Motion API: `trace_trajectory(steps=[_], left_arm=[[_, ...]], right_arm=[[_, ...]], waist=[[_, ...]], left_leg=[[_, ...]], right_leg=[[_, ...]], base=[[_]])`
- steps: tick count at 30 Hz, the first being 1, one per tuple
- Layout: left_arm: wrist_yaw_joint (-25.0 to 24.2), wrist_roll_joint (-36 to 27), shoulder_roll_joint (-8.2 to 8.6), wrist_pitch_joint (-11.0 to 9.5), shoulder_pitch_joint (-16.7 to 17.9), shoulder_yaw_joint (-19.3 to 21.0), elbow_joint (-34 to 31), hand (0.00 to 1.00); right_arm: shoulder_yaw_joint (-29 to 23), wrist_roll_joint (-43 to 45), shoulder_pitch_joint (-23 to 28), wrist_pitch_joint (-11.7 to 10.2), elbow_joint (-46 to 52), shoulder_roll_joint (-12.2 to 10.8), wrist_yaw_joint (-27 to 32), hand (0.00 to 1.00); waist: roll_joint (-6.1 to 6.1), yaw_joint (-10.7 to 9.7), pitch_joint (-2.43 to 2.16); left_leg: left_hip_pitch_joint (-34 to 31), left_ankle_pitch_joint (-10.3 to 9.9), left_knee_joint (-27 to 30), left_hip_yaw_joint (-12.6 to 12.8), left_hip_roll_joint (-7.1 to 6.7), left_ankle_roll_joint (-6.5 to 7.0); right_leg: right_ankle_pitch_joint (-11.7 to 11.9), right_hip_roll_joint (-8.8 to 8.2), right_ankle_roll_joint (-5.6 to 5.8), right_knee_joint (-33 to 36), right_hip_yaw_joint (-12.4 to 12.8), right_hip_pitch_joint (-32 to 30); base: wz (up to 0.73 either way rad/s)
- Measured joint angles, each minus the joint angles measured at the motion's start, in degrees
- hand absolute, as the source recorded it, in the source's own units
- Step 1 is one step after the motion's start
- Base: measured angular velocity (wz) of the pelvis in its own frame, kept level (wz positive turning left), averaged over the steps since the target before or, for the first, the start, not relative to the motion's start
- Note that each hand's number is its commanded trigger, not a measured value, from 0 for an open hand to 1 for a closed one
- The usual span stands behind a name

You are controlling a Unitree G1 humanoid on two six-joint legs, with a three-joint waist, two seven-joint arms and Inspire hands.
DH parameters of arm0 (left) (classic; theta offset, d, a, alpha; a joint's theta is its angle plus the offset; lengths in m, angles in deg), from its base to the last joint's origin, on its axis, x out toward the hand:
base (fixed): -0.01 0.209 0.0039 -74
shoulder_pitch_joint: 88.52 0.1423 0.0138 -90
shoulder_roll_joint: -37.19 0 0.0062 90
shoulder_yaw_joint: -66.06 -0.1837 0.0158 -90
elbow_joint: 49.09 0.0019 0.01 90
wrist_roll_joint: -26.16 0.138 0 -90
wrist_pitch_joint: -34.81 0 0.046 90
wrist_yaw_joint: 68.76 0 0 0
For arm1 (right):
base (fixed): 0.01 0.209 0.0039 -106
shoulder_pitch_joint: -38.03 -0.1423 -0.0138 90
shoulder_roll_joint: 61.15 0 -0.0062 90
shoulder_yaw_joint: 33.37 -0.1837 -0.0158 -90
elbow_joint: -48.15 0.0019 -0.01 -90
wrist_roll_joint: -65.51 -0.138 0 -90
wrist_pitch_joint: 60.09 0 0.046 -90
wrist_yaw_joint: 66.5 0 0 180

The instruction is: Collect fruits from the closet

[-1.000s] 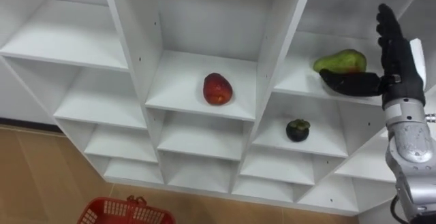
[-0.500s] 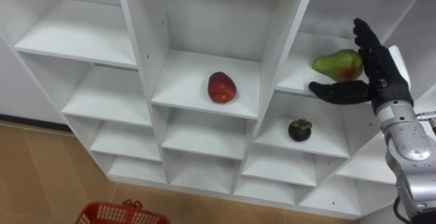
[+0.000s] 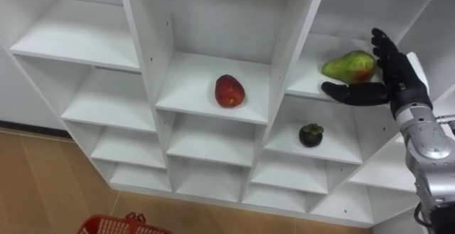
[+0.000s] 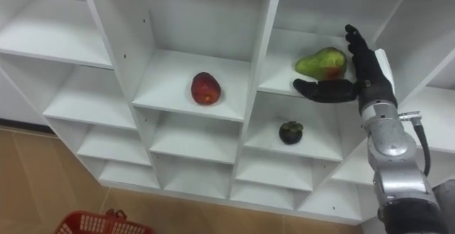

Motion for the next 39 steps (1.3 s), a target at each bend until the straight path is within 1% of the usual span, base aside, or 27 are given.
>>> trace_trajectory(steps=[3,7,9,14,15,16,17,18,20,23,28,33,39], left_arm=[[0.0,-0.1,-0.44,0.0,-0.2,-0.1,0.6,1.0],[0.3,-0.4,-0.51,0.0,-0.1,-0.1,0.7,1.0],[0.5,-0.4,-0.5,0.0,-0.1,-0.1,0.7,1.0],[1.1,-0.4,-0.56,0.0,-0.1,-0.2,0.7,1.0],[1.1,-0.4,-0.58,0.0,-0.2,-0.2,0.8,1.0],[1.1,-0.3,-0.6,0.0,-0.2,-0.2,0.8,1.0],[1.1,-0.3,-0.6,0.0,-0.3,-0.2,0.8,1.0],[1.1,-0.3,-0.6,0.0,-0.3,-0.2,0.8,1.0],[1.1,-0.3,-0.6,0.0,-0.3,-0.2,0.9,1.0],[1.1,-0.3,-0.6,0.0,-0.7,-0.2,1.7,1.0],[1.2,-0.3,-0.6,0.0,-1.4,-0.2,2.9,1.0],[1.3,-0.3,-0.62,0.0,-1.6,-0.2,2.9,1.0],[1.2,-0.3,-0.71,0.0,-2.4,-0.2,2.9,1.0]], right_arm=[[0.0,-0.5,-0.3,-0.2,-1.4,0.0,0.0,0.0],[0.7,-1.3,-2.2,-0.9,-4.2,0.0,0.0,0.0],[0.9,-1.5,-2.3,-1.3,-4.4,0.0,0.0,0.0],[1.0,-1.6,-2.3,-2.2,-4.4,0.0,-0.2,0.0],[1.0,-1.6,-2.3,-2.3,-4.4,0.1,-0.3,0.13],[1.0,-1.6,-2.3,-2.5,-4.4,0.2,-0.5,0.56],[1.0,-1.5,-2.3,-2.6,-4.4,0.2,-0.6,0.82],[1.0,-1.5,-2.3,-2.7,-4.4,0.2,-0.7,1.0],[1.1,-1.4,-2.3,-2.8,-4.4,0.3,-0.7,1.0],[1.1,1.1,-2.3,-3.5,-4.3,0.5,0.0,1.0],[1.1,5.6,-2.4,-3.7,-4.1,2.9,1.4,1.0],[1.2,9.9,-2.4,-3.4,-2.1,3.1,2.1,1.0],[1.7,11.8,-2.4,-2.4,-1.8,3.1,2.4,1.0]], waist=[[-0.13,-0.1,-0.08],[0.1,-0.2,0.08],[0.18,-0.2,0.13],[0.17,-0.3,0.11],[0.17,-0.3,0.11],[0.18,-0.3,0.12],[0.2,-0.3,0.13],[0.23,-0.3,0.15],[0.25,-0.3,0.16],[0.23,-0.2,0.15],[0.04,0.2,0.02],[-0.02,0.2,-0.01],[-0.33,0.3,-0.13]], left_leg=[[0.0,0.0,0.2,-0.2,-0.02,0.0],[-0.1,0.0,0.2,-0.7,-0.11,0.0],[-0.2,0.0,0.2,-0.8,-0.09,0.0],[-0.1,0.0,0.2,-0.8,-0.07,0.0],[-0.1,0.0,0.1,-0.8,-0.07,0.0],[-0.1,0.0,0.1,-0.8,-0.07,0.0],[-0.1,0.0,0.1,-0.8,-0.07,0.0],[-0.1,0.0,0.0,-0.8,-0.07,0.0],[-0.1,0.0,0.0,-0.8,-0.07,0.0],[-0.1,0.0,-0.1,-0.8,-0.08,0.0],[0.0,0.0,-0.4,-0.9,-0.09,0.0],[-0.1,0.0,-0.5,-1.1,-0.07,-0.01],[-0.1,0.0,-0.5,-1.3,-0.09,-0.01]], right_leg=[[0.0,0.03,0.0,0.0,-0.1,0.1],[0.0,0.04,0.0,0.0,-0.1,0.1],[0.0,0.05,-0.02,0.0,-0.1,0.2],[0.1,0.13,-0.1,-0.3,0.0,0.2],[0.1,0.13,-0.1,-0.3,0.0,0.2],[0.1,0.13,-0.1,-0.3,0.0,0.2],[0.1,0.14,-0.1,-0.3,0.0,0.2],[0.1,0.19,-0.1,-0.3,0.0,0.2],[0.1,0.22,-0.1,-0.4,-0.1,0.2],[0.1,0.16,-0.1,-0.4,-0.1,0.2],[0.1,0.13,-0.09,-0.5,-0.2,0.1],[0.1,0.16,-0.1,-0.5,-0.3,0.1],[0.1,0.11,-0.09,-0.6,-0.5,0.2]], base=[[0.02],[0.01],[0.0],[0.0],[0.0],[0.0],[0.0],[0.0],[0.0],[0.0],[0.0],[0.0],[0.01]])
